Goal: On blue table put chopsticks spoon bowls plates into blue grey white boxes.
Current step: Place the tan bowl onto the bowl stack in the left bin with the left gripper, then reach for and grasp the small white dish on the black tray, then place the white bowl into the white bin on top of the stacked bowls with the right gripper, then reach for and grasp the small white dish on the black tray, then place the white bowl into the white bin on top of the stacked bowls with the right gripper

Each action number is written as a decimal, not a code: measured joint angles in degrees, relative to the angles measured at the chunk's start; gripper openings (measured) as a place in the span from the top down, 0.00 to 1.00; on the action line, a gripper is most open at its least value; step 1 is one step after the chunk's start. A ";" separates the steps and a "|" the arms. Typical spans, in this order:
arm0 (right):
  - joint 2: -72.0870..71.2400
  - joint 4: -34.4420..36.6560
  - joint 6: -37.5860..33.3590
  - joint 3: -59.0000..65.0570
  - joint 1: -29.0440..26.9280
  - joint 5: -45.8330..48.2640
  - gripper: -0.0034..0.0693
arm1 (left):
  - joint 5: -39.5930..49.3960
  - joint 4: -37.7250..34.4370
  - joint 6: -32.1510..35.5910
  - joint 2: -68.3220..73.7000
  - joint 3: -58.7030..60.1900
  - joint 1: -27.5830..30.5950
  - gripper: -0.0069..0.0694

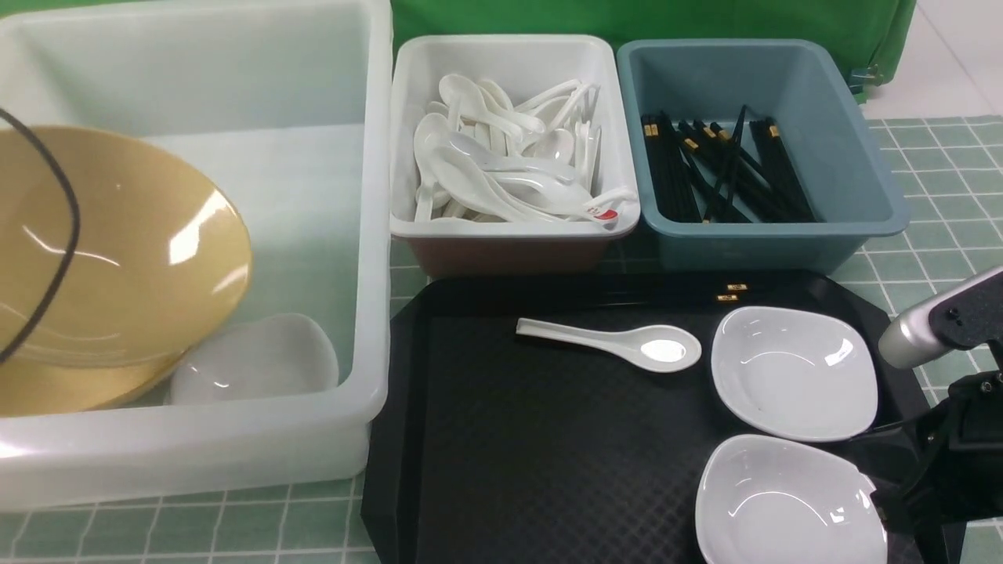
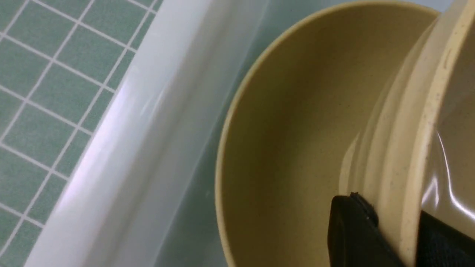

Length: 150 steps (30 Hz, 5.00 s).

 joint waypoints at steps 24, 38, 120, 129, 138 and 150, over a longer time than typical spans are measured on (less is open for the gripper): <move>3.42 -11.05 7.07 0.00 0.00 4.45 0.50 | 3.16 -8.06 11.98 -25.53 -4.06 -12.23 0.46; 24.21 -2.46 8.40 -2.14 0.00 -5.08 0.65 | -21.00 3.54 10.61 -51.65 28.83 -19.20 0.91; 42.35 -12.90 13.32 -36.09 3.22 10.97 0.28 | -39.23 11.31 -4.75 -55.87 40.95 -19.65 0.90; 41.40 -13.97 13.26 -34.63 -4.50 11.34 0.21 | -39.33 11.31 -4.75 -55.94 40.95 -19.65 0.90; 44.22 -11.49 10.39 -32.74 -2.34 12.64 0.67 | -39.39 11.31 -4.75 -55.94 40.95 -19.65 0.90; 27.75 -9.71 9.42 -49.49 7.69 19.08 0.85 | -39.33 11.36 -5.16 -55.94 40.95 -19.65 0.90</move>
